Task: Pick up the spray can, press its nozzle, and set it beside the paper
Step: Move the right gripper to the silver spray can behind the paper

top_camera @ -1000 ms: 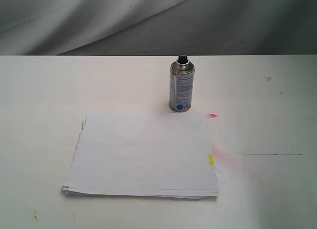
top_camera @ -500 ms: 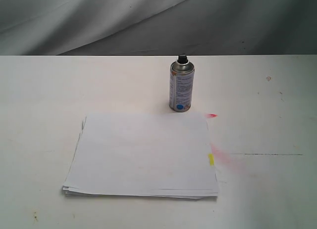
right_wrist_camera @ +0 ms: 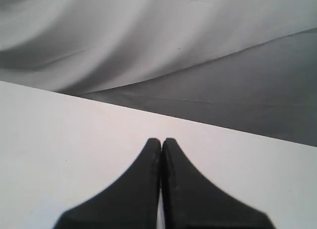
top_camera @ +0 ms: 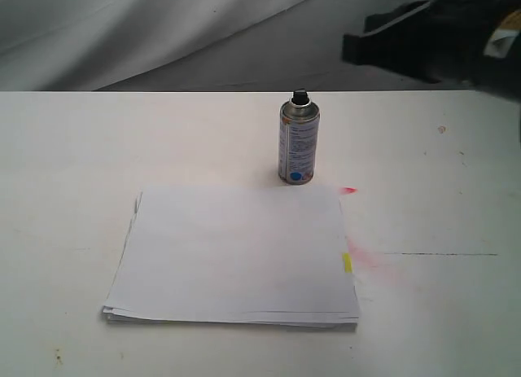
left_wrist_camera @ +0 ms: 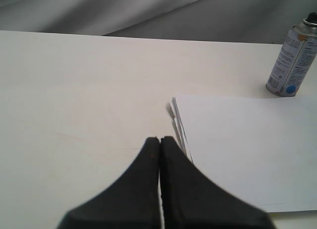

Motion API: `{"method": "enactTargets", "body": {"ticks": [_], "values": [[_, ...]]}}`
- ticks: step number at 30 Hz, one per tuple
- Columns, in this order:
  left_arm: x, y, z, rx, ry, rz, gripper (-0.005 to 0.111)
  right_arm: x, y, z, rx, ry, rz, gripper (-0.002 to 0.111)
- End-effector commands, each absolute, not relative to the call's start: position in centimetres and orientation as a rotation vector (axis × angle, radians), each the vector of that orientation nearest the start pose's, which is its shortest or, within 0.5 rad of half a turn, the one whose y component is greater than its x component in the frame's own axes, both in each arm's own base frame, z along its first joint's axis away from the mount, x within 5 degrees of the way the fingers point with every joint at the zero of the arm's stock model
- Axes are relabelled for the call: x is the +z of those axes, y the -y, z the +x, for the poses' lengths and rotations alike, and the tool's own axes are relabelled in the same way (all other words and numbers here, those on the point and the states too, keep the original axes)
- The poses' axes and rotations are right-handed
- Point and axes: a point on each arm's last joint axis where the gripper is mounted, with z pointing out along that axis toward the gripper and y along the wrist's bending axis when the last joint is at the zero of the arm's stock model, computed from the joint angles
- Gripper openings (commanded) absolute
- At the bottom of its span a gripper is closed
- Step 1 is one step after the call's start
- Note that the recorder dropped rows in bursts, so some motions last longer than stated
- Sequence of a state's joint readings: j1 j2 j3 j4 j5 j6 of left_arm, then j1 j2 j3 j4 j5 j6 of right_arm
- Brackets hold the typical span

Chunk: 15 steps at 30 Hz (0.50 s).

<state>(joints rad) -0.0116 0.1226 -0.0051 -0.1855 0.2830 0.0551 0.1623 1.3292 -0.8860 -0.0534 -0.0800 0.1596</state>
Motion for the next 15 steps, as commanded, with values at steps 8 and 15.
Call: {"method": "enactTargets", "body": {"ticks": [8, 15], "values": [[18.1, 0.6, 6.2, -0.139, -1.880, -0.062, 0.000, 21.0, -7.5, 30.8, 0.271, -1.842, -0.129, 0.000], [18.1, 0.6, 6.2, -0.139, -1.880, -0.062, 0.000, 16.1, -7.3, 29.5, 0.293, -1.792, -0.121, 0.000]]}}
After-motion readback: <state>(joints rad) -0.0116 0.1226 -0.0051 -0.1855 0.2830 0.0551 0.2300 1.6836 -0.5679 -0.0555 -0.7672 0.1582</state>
